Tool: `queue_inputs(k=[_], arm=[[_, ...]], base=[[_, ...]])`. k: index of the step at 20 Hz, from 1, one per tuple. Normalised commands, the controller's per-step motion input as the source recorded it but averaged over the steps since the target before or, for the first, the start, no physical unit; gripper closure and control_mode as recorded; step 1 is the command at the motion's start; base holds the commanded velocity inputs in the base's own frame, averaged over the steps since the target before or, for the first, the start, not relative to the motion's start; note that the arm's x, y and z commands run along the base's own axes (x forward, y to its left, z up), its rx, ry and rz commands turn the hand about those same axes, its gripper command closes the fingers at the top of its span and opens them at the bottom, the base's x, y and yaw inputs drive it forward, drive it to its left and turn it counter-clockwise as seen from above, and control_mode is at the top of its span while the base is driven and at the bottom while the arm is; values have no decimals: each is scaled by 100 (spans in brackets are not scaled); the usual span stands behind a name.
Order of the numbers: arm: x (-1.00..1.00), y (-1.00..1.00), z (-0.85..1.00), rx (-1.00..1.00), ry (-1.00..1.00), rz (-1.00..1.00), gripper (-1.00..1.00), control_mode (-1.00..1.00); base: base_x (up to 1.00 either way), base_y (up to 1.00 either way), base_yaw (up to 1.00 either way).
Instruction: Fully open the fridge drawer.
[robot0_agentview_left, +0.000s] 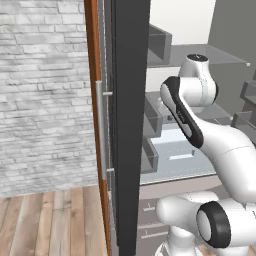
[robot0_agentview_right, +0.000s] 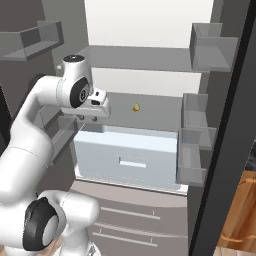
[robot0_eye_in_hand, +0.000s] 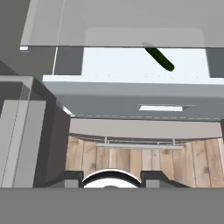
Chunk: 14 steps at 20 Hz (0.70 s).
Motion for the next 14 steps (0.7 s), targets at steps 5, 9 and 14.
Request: queue_inputs(k=[5,9,14], arm=[[0,-12,0,0,0,-1,-100,-100],[0,-29,0,1,0,-7,-100,-100],[0,-14,0,0,1,-5,-100,-100]], base=[[0,0,0],[0,0,0],[0,0,0]])
